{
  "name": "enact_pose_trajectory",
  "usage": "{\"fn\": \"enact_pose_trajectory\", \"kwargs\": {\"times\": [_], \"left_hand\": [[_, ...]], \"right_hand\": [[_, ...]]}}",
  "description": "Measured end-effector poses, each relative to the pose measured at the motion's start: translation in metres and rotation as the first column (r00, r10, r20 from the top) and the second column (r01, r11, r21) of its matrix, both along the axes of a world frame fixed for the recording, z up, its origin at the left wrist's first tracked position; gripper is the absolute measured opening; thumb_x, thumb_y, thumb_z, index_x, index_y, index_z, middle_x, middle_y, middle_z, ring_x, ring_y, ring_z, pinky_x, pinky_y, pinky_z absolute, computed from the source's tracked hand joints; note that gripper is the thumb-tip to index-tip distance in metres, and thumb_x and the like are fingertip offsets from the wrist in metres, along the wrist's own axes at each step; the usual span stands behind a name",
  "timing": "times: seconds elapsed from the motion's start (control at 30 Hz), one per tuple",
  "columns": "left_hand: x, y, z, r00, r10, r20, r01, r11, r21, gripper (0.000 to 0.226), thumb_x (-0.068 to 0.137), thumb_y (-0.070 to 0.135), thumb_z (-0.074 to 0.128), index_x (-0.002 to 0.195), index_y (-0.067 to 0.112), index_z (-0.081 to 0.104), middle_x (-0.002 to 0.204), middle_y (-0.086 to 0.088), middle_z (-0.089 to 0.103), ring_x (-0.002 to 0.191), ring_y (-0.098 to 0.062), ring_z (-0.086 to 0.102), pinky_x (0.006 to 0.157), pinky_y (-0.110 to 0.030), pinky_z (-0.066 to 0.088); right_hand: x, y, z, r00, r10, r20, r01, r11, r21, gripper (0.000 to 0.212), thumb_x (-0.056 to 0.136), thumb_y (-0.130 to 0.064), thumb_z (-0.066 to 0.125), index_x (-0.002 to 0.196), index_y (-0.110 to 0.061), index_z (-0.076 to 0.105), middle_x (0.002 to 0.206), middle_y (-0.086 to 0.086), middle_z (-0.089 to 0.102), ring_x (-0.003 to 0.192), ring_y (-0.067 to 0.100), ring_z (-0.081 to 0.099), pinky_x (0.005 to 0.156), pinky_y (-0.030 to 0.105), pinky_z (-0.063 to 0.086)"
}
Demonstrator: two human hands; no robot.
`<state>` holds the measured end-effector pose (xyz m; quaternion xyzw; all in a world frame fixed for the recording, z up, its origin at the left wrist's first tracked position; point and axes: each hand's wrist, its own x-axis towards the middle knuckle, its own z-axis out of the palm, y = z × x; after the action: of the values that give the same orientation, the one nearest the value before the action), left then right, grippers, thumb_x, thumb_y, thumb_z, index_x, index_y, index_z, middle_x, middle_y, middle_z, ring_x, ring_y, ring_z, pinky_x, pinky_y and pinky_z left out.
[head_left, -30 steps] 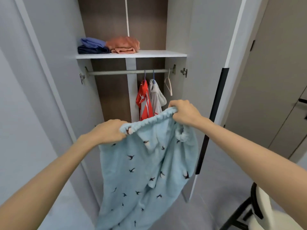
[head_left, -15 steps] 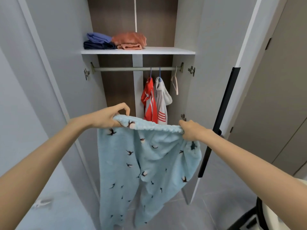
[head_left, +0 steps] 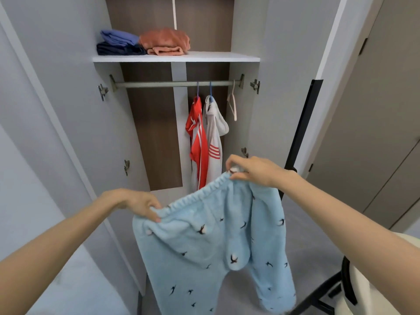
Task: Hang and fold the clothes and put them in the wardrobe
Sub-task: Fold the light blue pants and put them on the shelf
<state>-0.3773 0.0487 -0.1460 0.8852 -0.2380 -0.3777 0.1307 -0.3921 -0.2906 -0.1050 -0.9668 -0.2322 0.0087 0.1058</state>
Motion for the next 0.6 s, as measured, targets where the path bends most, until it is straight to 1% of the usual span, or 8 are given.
{"fn": "enact_pose_trajectory", "kwargs": {"times": [0.07, 0.13, 0.2, 0.3, 0.4, 0.5, 0.57, 0.6], "left_hand": [[0.006, -0.002, -0.019, 0.994, -0.044, 0.099, 0.035, 0.995, 0.096, 0.015, 0.094, 0.025, 0.059, 0.092, 0.011, 0.064, 0.082, 0.006, 0.056, 0.069, -0.004, 0.05, 0.064, -0.013, 0.039], [0.013, -0.001, -0.032, 0.968, -0.032, 0.249, 0.01, 0.996, 0.088, 0.017, 0.093, 0.023, 0.06, 0.086, 0.007, 0.06, 0.082, -0.003, 0.052, 0.072, -0.014, 0.045, 0.063, -0.024, 0.034], [0.019, 0.001, -0.038, 0.933, 0.048, 0.355, -0.037, 0.999, -0.038, 0.013, 0.088, 0.022, 0.066, 0.087, 0.009, 0.064, 0.083, -0.003, 0.059, 0.073, -0.016, 0.051, 0.065, -0.027, 0.037], [0.019, -0.002, -0.039, 0.887, 0.246, 0.391, -0.124, 0.942, -0.312, 0.024, 0.078, 0.021, 0.078, 0.101, 0.024, 0.073, 0.09, 0.013, 0.068, 0.081, -0.004, 0.061, 0.072, -0.012, 0.043], [0.025, -0.01, -0.035, 0.84, 0.345, 0.419, -0.163, 0.897, -0.411, 0.028, 0.072, 0.021, 0.082, 0.098, 0.028, 0.074, 0.093, 0.006, 0.069, 0.086, -0.01, 0.062, 0.079, -0.021, 0.047], [0.03, -0.019, -0.027, 0.778, 0.4, 0.484, -0.13, 0.857, -0.5, 0.026, 0.072, 0.015, 0.082, 0.095, 0.024, 0.074, 0.095, 0.003, 0.068, 0.089, -0.015, 0.062, 0.081, -0.026, 0.048], [0.033, -0.023, -0.021, 0.742, 0.465, 0.482, -0.14, 0.812, -0.567, 0.022, 0.076, 0.013, 0.078, 0.093, 0.023, 0.067, 0.095, 0.003, 0.064, 0.089, -0.016, 0.06, 0.076, -0.023, 0.045], [0.033, -0.025, -0.018, 0.753, 0.506, 0.42, -0.187, 0.777, -0.601, 0.021, 0.08, 0.015, 0.075, 0.092, 0.024, 0.06, 0.096, 0.004, 0.06, 0.087, -0.015, 0.056, 0.073, -0.022, 0.043]], "right_hand": [[-0.004, 0.003, -0.007, 0.993, 0.043, -0.108, -0.044, 0.999, -0.009, 0.017, 0.097, -0.031, 0.05, 0.11, -0.028, 0.038, 0.09, -0.005, 0.055, 0.078, 0.016, 0.051, 0.064, 0.033, 0.041], [-0.009, 0.001, -0.016, 0.987, 0.037, -0.154, -0.05, 0.995, -0.083, 0.016, 0.098, -0.017, 0.043, 0.109, -0.025, 0.035, 0.101, 0.005, 0.053, 0.087, 0.028, 0.052, 0.074, 0.042, 0.045], [-0.013, -0.005, -0.025, 0.99, -0.001, -0.142, -0.024, 0.984, -0.174, 0.02, 0.095, -0.01, 0.037, 0.109, -0.024, 0.035, 0.1, 0.008, 0.048, 0.086, 0.033, 0.052, 0.072, 0.042, 0.045], [-0.015, -0.02, -0.035, 0.998, -0.046, -0.046, 0.033, 0.967, -0.253, 0.02, 0.092, -0.011, 0.038, 0.107, -0.024, 0.04, 0.096, 0.004, 0.042, 0.08, 0.029, 0.052, 0.063, 0.035, 0.039], [-0.011, -0.037, -0.038, 0.995, -0.098, -0.018, 0.094, 0.983, -0.158, 0.025, 0.089, -0.006, 0.04, 0.108, -0.02, 0.05, 0.094, 0.004, 0.047, 0.084, 0.026, 0.05, 0.066, 0.034, 0.038], [-0.01, -0.057, -0.04, 0.977, -0.19, -0.093, 0.191, 0.982, 0.008, 0.038, 0.086, 0.006, 0.038, 0.113, -0.015, 0.055, 0.106, 0.01, 0.056, 0.099, 0.03, 0.051, 0.085, 0.04, 0.044], [-0.012, -0.069, -0.047, 0.956, -0.27, -0.119, 0.278, 0.959, 0.058, 0.035, 0.09, 0.005, 0.039, 0.117, -0.014, 0.049, 0.102, 0.012, 0.059, 0.094, 0.031, 0.053, 0.084, 0.042, 0.045], [-0.013, -0.073, -0.05, 0.936, -0.322, -0.145, 0.336, 0.938, 0.089, 0.029, 0.094, 0.0, 0.04, 0.119, -0.013, 0.044, 0.093, 0.011, 0.059, 0.085, 0.031, 0.053, 0.078, 0.041, 0.044]]}}
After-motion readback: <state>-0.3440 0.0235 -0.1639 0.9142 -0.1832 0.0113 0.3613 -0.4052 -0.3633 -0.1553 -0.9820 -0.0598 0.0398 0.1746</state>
